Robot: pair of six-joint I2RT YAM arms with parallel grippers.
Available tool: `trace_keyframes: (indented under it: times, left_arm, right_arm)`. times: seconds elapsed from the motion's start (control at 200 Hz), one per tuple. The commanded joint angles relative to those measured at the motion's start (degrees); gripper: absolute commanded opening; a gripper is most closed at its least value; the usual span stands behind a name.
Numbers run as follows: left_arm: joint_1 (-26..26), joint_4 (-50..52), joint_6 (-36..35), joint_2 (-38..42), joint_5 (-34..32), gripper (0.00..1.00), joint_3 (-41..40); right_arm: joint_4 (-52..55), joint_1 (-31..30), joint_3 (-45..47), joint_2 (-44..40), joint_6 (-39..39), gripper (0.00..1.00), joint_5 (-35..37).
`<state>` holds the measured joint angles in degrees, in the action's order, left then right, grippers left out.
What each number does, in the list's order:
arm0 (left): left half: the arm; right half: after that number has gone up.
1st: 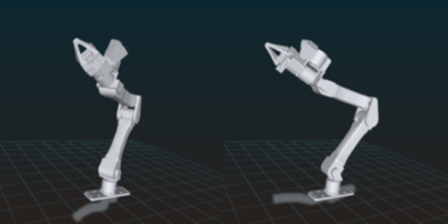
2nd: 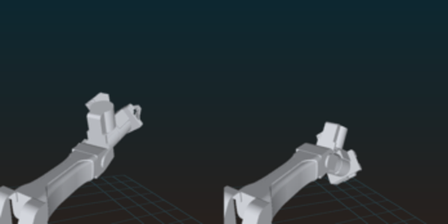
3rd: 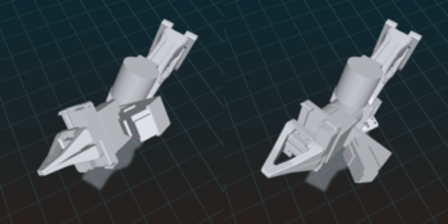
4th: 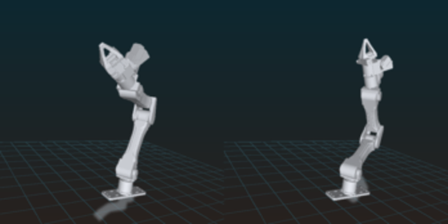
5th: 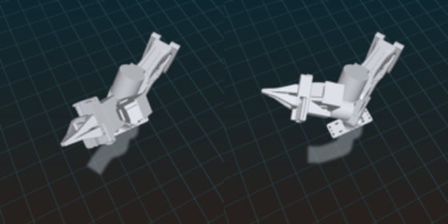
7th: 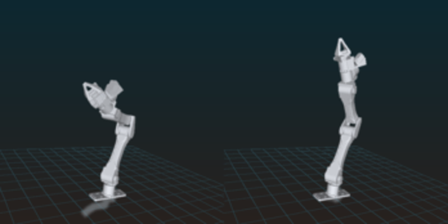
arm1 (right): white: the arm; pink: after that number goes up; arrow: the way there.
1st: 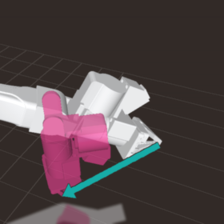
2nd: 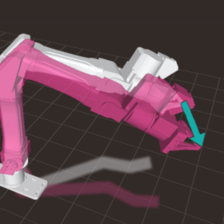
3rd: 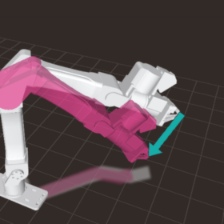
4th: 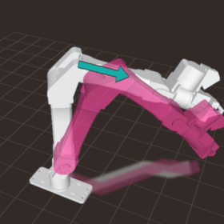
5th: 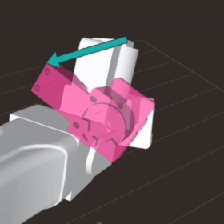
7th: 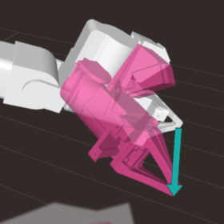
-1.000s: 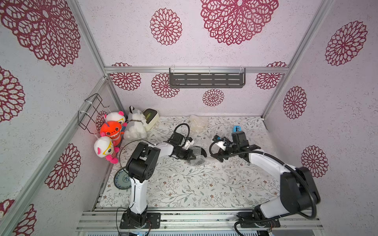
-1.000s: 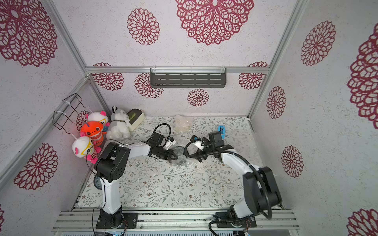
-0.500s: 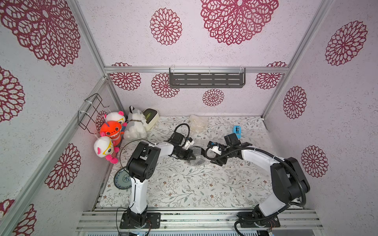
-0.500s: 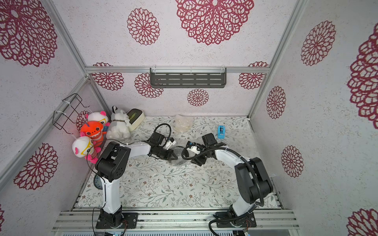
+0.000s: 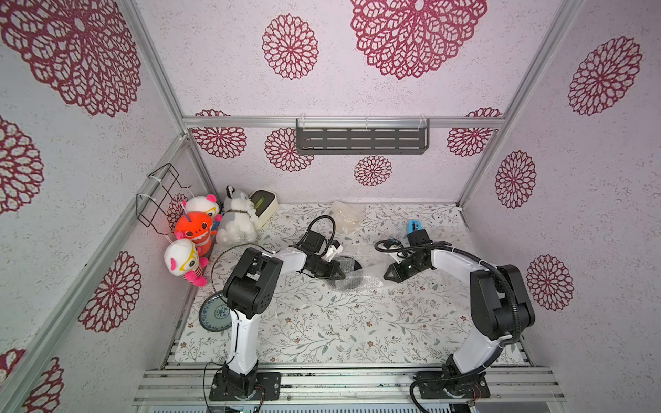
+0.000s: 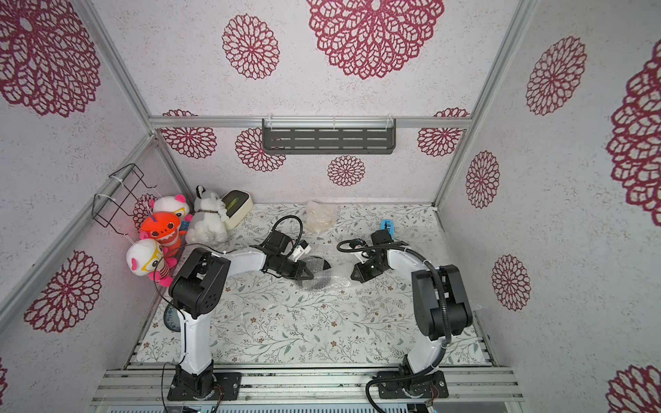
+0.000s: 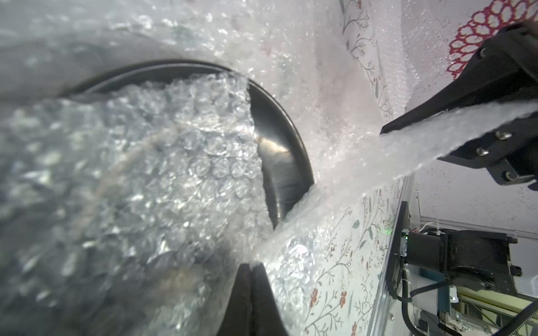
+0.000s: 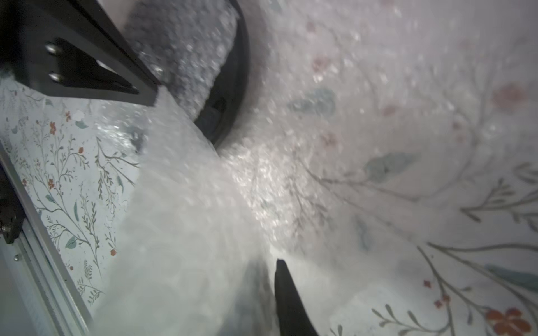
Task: Wrap dinner plates in bubble wrap
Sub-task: Wrap the plate in the bubble wrap.
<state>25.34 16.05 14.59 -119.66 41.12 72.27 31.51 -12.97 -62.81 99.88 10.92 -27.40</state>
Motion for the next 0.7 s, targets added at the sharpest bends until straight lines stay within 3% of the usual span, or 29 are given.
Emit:
trace_keyframes:
  times: [0.0, 0.035, 0.07, 0.095, 0.135, 0.19, 0.31, 0.405, 0.605, 0.691]
  left_arm:
    - [-0.9, 1.7, -1.4, -1.4, -2.2, 0.00, -0.1]
    - [-0.9, 1.8, -1.2, -1.4, -2.3, 0.00, -0.1]
    - [-0.9, 2.0, -1.2, -1.4, -2.4, 0.00, 0.1]
    - [-0.9, 2.2, -1.0, -1.5, -2.7, 0.00, 0.3]
    - [-0.9, 2.4, -0.7, -1.7, -3.0, 0.00, 0.5]
    - [-0.9, 2.8, 0.1, -1.8, -4.1, 0.00, 0.9]
    - [-0.9, 2.9, 2.0, -2.2, -4.4, 0.00, 1.8]
    - [-0.8, 3.1, 2.4, -2.8, -4.2, 0.00, 2.1]
    - [-0.8, 3.9, 2.9, -3.3, -4.9, 0.02, 2.5]
    - [-0.8, 4.3, 3.6, -3.3, -5.4, 0.00, 2.8]
  right_arm:
    - [2.8, 1.6, 0.5, -2.0, -14.0, 0.27, 10.7]
    - [1.9, 2.1, 1.3, -3.5, -17.2, 0.33, 14.6]
    - [-0.3, 3.2, 3.6, -6.2, -21.2, 0.51, 18.7]
    - [-1.7, 3.7, 5.1, -7.8, -23.3, 0.56, 19.9]
    - [-5.7, 4.8, 8.8, -11.6, -26.5, 0.59, 19.7]
    - [-12.8, 5.6, 14.7, -16.7, -29.2, 0.62, 13.5]
    - [-28.4, 5.7, 26.7, -22.6, -33.0, 0.64, -3.3]
    - [-43.4, 5.3, 33.5, -20.8, -42.6, 0.64, -8.4]
    - [-65.8, 2.4, 33.4, -9.0, -52.9, 0.62, -6.0]
    - [-71.4, 2.2, 30.9, -3.0, -56.1, 0.51, -3.4]
